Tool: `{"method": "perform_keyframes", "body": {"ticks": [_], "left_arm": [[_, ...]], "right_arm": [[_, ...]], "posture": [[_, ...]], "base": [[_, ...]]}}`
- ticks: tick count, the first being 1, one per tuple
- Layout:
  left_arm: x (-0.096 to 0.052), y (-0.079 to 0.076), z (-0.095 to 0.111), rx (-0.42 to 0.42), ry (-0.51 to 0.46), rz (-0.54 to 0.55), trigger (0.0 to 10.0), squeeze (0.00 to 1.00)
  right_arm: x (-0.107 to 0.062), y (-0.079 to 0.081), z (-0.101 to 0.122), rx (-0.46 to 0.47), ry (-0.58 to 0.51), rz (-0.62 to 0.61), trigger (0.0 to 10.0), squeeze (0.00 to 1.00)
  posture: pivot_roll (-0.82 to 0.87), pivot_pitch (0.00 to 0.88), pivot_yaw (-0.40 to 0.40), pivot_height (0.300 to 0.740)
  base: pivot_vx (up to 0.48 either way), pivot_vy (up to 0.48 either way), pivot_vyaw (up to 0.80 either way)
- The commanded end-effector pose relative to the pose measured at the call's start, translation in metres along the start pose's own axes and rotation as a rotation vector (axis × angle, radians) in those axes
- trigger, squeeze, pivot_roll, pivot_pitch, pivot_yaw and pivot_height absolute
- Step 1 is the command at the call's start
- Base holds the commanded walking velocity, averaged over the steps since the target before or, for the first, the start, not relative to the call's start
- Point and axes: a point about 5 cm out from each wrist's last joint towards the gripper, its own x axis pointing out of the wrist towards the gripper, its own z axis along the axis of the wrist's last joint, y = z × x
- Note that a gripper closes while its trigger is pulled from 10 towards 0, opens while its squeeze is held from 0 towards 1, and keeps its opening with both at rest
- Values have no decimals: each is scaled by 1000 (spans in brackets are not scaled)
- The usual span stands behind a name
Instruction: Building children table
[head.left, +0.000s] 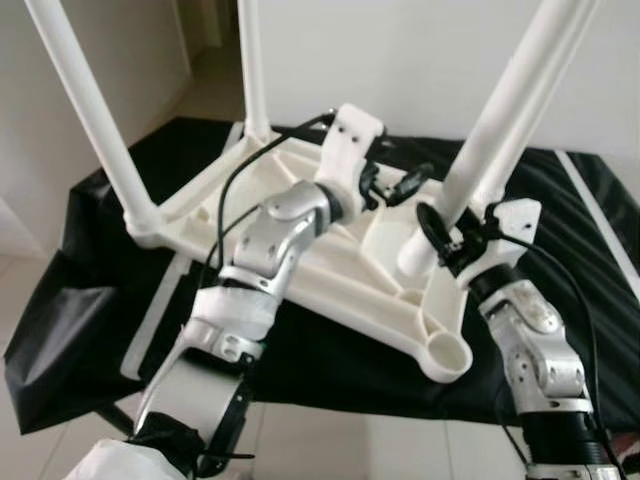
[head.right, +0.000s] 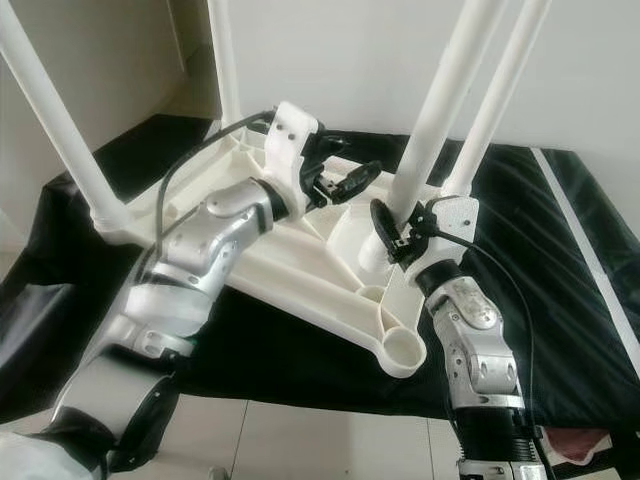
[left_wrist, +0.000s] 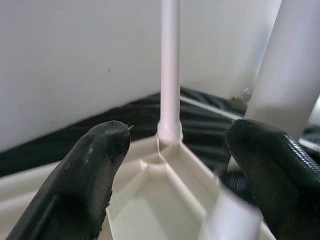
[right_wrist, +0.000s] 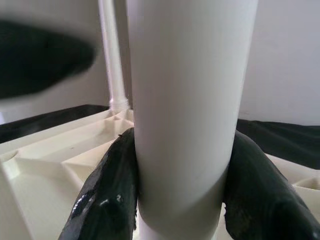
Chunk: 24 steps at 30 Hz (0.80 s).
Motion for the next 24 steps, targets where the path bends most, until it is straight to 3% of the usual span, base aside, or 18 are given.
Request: {"method": "perform_keyframes", "body": {"ticks": [1, 4, 8, 12, 19, 24], "left_arm": [[-3, -1, -3, 24, 0, -9, 10000, 0], [-14, -2, -17, 62, 46, -25, 10000, 0], [-37, -19, -45, 135, 159, -216, 10000, 0], [-41, -22, -49, 137, 184, -242, 10000, 0], [-52, -36, -73, 173, 330, -354, 10000, 0], [-60, -40, -87, 254, 409, -401, 10000, 0]], "right_arm": [[-1, -3, 8, -16, -41, -23, 10000, 0], [-3, -9, 10, -28, -52, -78, 10000, 0], [-6, -16, 12, -43, -59, -130, 10000, 0], [-6, -17, 12, -48, -59, -137, 10000, 0], [-4, -21, 13, -63, -65, -157, 10000, 0], [-3, -21, 14, -60, -71, -166, 10000, 0]], "posture": [[-8, 0, -12, 740], [-9, 0, -13, 740], [-12, 0, -12, 740], [-11, 0, -12, 740], [-8, 0, -14, 740], [-7, 0, -13, 740]], "base": [[0, 0, 0], [0, 0, 0], [0, 0, 0], [0, 0, 0], [0, 0, 0], [0, 0, 0]]}}
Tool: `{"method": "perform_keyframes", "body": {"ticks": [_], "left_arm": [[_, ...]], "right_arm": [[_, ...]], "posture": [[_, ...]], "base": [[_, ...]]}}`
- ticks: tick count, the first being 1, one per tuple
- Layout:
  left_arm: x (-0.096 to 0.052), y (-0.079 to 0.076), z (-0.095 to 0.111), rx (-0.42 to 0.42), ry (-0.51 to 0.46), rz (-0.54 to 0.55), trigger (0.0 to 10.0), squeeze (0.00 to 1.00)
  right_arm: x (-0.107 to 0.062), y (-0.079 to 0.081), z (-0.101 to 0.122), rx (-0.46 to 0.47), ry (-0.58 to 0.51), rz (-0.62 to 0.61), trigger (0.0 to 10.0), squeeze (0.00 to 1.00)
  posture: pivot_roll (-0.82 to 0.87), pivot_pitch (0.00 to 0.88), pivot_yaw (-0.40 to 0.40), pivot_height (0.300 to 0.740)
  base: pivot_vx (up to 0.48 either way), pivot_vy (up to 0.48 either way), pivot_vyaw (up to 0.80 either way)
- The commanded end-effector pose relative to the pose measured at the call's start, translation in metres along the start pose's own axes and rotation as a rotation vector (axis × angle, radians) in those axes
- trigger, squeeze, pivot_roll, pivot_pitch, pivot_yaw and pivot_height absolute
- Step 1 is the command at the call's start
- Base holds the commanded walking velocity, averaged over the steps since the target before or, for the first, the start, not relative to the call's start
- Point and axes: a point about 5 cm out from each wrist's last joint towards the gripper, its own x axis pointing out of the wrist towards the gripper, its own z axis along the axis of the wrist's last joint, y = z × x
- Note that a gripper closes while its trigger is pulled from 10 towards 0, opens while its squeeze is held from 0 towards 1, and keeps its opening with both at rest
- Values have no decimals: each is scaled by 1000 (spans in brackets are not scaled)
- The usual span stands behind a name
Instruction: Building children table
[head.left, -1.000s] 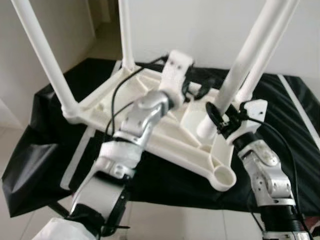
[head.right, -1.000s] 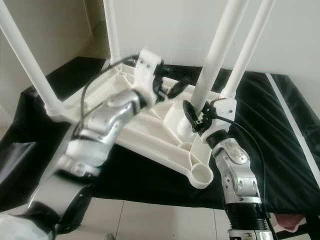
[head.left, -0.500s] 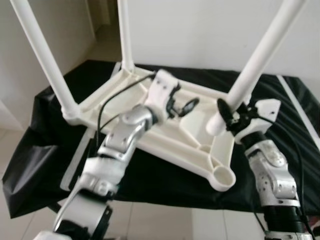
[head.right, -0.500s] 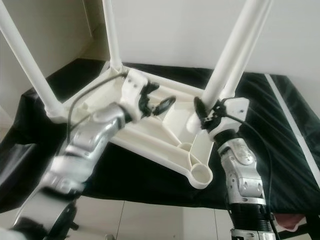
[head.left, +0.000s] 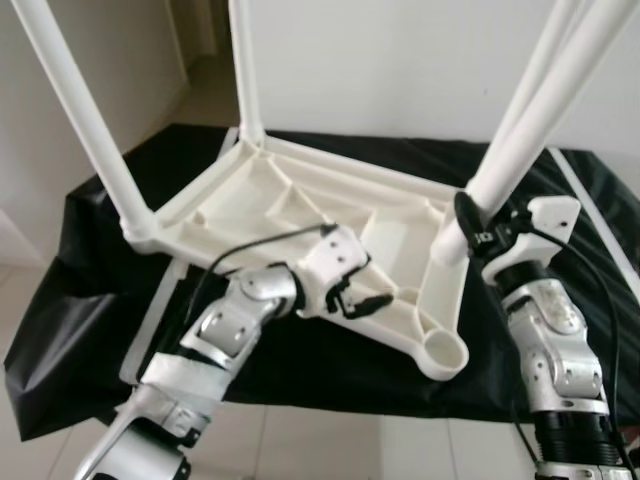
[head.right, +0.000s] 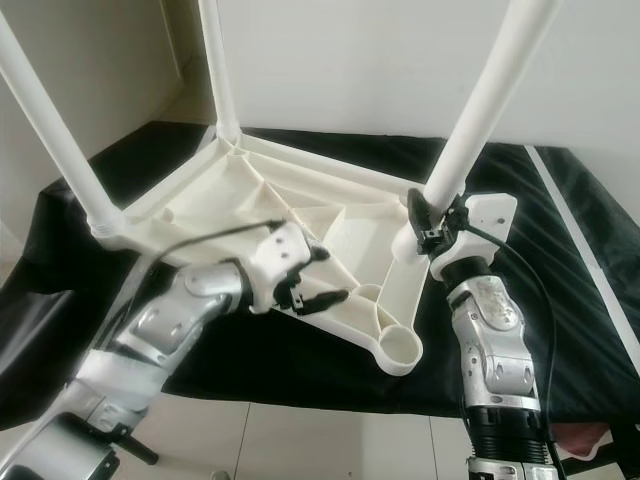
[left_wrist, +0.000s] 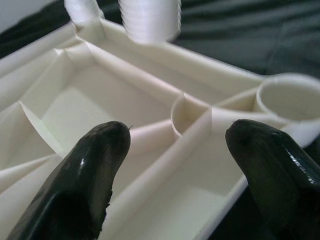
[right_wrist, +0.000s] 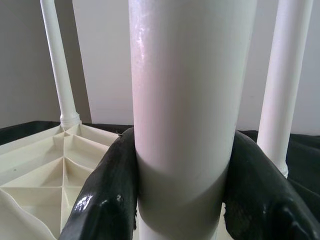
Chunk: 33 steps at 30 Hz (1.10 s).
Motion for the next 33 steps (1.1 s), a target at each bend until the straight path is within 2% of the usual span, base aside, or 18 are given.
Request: {"method": "perform_keyframes", "body": {"ticks": [1, 9, 15, 17, 18, 21, 24, 29, 33], "left_arm": [[-1, -9, -11, 29, 55, -85, 10000, 0], [1, -15, -19, 27, 84, -112, 10000, 0], [9, -23, -18, 22, 79, -133, 10000, 0], [22, -31, -16, 0, 60, -135, 10000, 0], [22, -31, -16, 0, 60, -135, 10000, 0], [34, -39, -15, -8, 57, -130, 10000, 0], [40, -40, -15, -24, 65, -90, 10000, 0], [54, -33, -18, -51, 92, 50, 10000, 0], [61, -32, -12, -72, 68, 82, 10000, 0]], "right_arm": [[3, -1, 6, -3, -33, -9, 10000, 0], [4, -1, 5, -6, -33, -11, 10000, 0], [4, -1, 6, -4, -36, -14, 10000, 0], [5, 0, 6, -4, -36, -13, 10000, 0], [5, 0, 6, -4, -36, -13, 10000, 0], [5, 0, 6, -7, -35, -15, 10000, 0], [4, 0, 5, -4, -33, -16, 10000, 0], [2, 0, 4, 0, -28, -23, 10000, 0], [1, 0, 4, -2, -26, -26, 10000, 0]], "posture": [[-7, 0, -13, 740], [-7, 0, -13, 740], [-7, 0, -14, 740], [-9, 0, -15, 740], [-9, 0, -15, 740], [-15, 0, -13, 740], [-19, 0, -8, 740], [-23, 0, -8, 740], [-25, 0, -8, 740]], "base": [[0, 0, 0], [0, 0, 0], [0, 0, 0], [0, 0, 0], [0, 0, 0], [0, 0, 0], [0, 0, 0], [0, 0, 0], [0, 0, 0]]}}
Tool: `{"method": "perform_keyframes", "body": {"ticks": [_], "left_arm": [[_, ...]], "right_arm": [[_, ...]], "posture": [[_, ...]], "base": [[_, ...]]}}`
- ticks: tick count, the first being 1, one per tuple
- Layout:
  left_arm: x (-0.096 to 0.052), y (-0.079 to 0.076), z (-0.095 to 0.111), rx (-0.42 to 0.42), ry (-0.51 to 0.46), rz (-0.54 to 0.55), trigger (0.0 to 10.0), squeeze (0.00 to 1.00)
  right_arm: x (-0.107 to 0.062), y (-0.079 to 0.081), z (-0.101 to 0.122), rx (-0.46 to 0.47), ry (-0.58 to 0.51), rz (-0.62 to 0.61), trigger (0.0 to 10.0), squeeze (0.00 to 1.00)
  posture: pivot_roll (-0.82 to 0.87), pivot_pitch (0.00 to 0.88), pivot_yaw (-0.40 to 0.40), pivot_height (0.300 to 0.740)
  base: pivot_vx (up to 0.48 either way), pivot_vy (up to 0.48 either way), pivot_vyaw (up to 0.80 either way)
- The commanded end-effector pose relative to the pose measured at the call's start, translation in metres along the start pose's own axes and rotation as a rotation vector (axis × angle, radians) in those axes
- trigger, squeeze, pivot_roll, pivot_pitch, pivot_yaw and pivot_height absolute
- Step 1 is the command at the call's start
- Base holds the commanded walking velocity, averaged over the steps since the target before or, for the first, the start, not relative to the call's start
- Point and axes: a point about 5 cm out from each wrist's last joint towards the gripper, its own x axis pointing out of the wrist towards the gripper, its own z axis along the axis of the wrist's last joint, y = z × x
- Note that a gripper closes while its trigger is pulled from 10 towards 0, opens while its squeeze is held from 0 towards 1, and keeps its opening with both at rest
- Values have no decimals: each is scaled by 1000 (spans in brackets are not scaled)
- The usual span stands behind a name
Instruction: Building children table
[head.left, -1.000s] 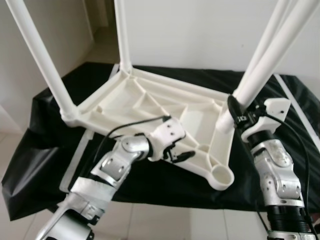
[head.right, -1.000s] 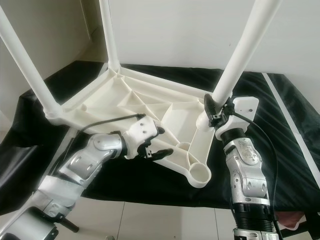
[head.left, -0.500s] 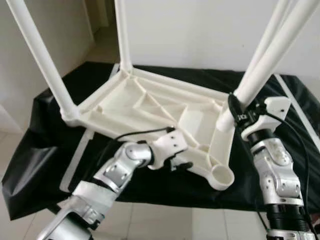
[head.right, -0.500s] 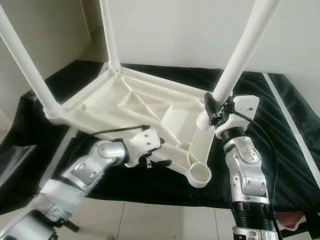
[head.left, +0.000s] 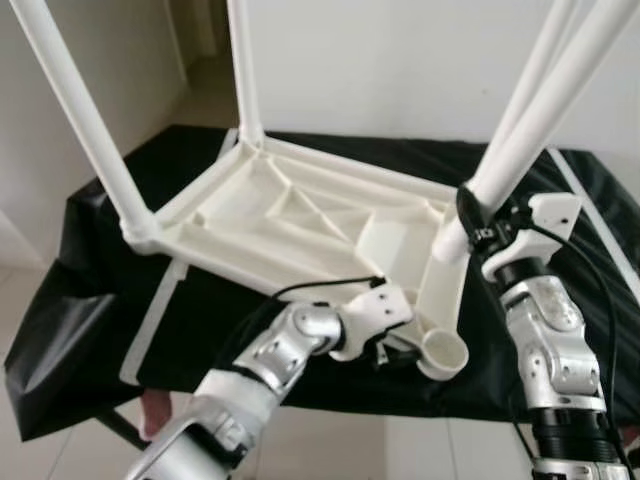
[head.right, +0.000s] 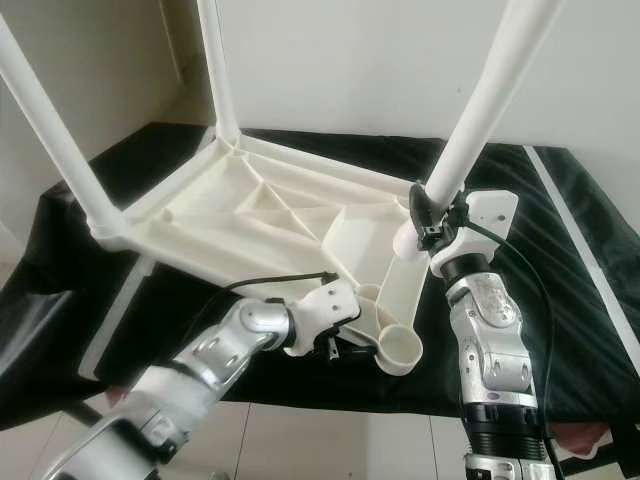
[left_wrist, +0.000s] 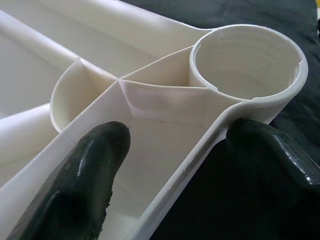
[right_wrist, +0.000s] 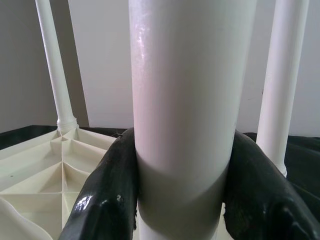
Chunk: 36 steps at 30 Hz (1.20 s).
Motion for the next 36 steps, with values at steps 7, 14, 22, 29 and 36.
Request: {"method": "perform_keyframes", "body": {"ticks": [7, 14, 22, 29, 36], "left_arm": [[12, 15, 15, 21, -40, 265, 10000, 0], [32, 22, 35, -8, -55, 337, 10000, 0], [37, 30, 55, -5, -103, 386, 10000, 0], [25, 30, 54, -62, -227, 290, 10000, 0], [-6, 20, 48, -58, -342, 125, 10000, 0]], "right_arm": [[1, -1, 2, 4, -14, -13, 10000, 0], [5, -8, 3, 8, -9, -66, 10000, 0], [2, -18, 4, 3, -15, -152, 10000, 0], [-7, -20, 7, -1, -17, -185, 10000, 0], [-17, -25, 9, -22, 1, -235, 10000, 0]], "posture": [[-26, 0, -16, 740], [-33, 0, -27, 740], [-40, 0, -17, 740], [-37, 0, -14, 740], [-17, 0, -30, 740]], "base": [[0, 0, 0], [0, 0, 0], [0, 0, 0], [0, 0, 0], [0, 0, 0]]}}
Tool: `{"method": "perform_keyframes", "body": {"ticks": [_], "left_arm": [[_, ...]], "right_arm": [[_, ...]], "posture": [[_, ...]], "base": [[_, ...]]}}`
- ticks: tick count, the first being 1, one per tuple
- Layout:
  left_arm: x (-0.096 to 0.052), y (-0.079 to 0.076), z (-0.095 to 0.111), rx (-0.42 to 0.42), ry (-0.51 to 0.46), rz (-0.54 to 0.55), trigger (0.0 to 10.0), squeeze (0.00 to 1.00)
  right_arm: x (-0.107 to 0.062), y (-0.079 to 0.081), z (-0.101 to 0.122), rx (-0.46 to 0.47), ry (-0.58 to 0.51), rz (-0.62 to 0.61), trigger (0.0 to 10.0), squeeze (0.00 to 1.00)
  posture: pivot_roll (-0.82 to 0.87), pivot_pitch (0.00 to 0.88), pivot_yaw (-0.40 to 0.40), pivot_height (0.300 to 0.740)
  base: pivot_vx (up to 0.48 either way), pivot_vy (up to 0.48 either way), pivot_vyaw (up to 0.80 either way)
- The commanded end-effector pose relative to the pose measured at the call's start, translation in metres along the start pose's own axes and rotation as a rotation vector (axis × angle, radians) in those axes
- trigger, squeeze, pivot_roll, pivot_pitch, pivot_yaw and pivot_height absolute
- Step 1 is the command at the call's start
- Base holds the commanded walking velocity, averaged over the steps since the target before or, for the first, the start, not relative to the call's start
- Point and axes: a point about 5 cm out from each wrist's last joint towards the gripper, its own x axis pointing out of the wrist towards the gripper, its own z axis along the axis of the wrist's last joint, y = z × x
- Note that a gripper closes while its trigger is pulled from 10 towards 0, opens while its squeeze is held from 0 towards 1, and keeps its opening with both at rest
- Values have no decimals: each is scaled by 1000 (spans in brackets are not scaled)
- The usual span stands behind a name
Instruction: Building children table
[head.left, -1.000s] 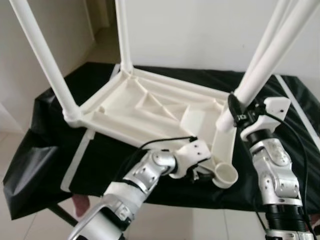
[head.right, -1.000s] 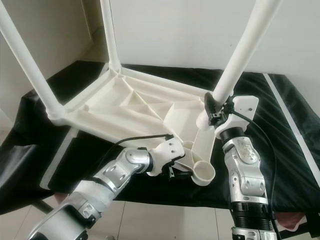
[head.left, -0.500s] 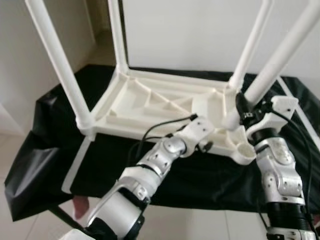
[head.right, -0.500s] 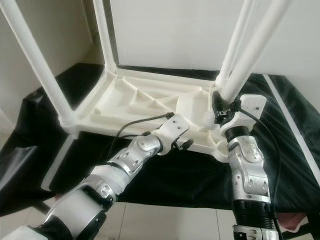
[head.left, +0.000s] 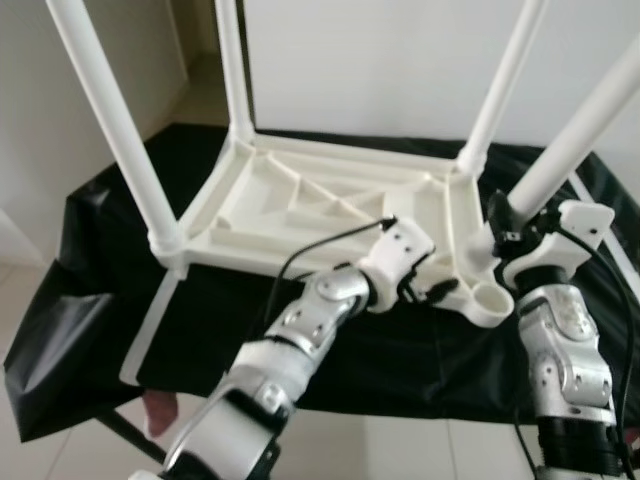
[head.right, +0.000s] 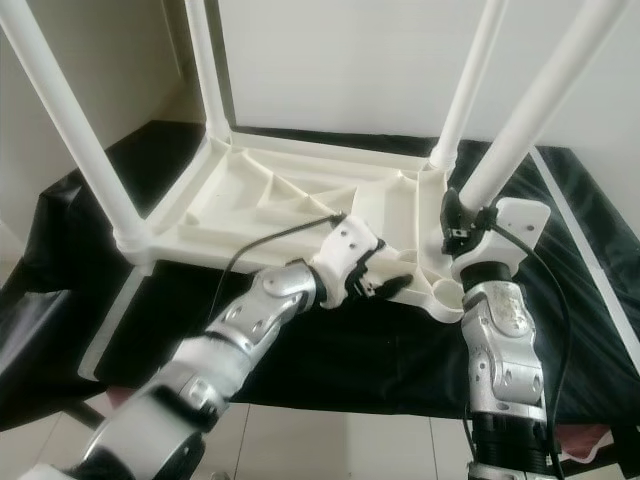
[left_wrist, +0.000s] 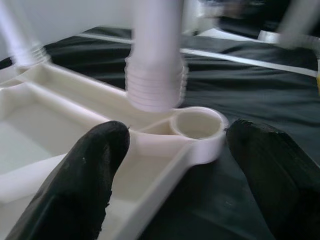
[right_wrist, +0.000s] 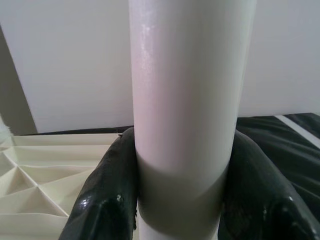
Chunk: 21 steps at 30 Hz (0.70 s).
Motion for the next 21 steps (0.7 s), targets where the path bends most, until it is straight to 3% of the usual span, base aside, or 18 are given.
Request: {"method": "perform_keyframes", "body": {"ticks": [1, 15, 21], "left_arm": [[-10, -2, 2, 13, -2, -52, 10000, 0], [-46, -8, 1, 16, 27, -117, 10000, 0], [-50, -4, 1, 14, 41, -87, 10000, 0]], "right_arm": [[-2, -5, 7, -20, -14, -22, 10000, 0], [-17, -9, 5, -88, 22, -35, 10000, 0], [-26, -10, -4, -92, 65, -26, 10000, 0]], "posture": [[-13, 0, -32, 740], [-11, 0, -30, 740], [-16, 0, -29, 740]], "base": [[0, 0, 0], [0, 0, 0], [0, 0, 0]]}}
